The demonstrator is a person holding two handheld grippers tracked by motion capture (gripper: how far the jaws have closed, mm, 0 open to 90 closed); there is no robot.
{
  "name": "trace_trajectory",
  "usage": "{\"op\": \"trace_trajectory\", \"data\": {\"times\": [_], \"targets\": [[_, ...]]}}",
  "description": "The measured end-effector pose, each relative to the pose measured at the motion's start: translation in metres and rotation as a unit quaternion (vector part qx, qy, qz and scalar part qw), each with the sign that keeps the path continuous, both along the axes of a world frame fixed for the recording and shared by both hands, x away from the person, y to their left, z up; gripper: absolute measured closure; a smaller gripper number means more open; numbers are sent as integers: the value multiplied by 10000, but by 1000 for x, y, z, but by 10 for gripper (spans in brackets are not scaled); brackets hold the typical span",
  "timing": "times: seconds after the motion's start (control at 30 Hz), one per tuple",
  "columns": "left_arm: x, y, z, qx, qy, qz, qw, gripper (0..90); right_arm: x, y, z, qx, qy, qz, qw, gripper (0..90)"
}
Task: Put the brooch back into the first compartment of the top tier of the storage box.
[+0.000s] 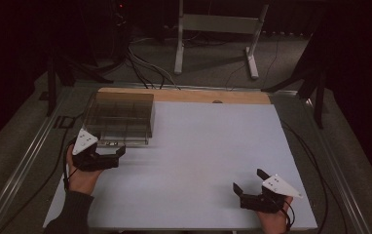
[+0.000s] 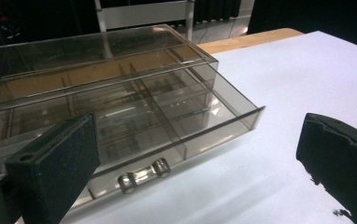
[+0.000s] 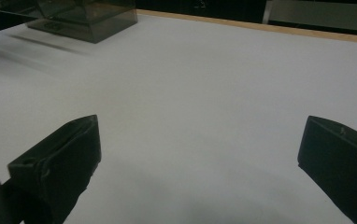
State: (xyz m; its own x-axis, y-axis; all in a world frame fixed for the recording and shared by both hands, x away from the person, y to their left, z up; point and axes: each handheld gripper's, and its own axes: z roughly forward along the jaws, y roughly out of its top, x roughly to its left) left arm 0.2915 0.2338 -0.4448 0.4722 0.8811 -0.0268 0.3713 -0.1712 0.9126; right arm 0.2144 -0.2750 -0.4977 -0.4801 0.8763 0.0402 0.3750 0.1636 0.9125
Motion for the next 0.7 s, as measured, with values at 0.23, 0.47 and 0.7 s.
{"op": "trace_trajectory", "data": {"times": [0.23,0.47,0.7], "targets": [[-11,-1,-6,-13,-16,-46,10000,4,0,0,0,5,-4,17,10000,0],[-22,-1,-16,50,-22,-114,9999,4,-1,1,0,29,-23,37,10000,0],[-32,0,-32,-53,-25,-195,9998,4,-1,1,0,48,-31,36,10000,0]]}}
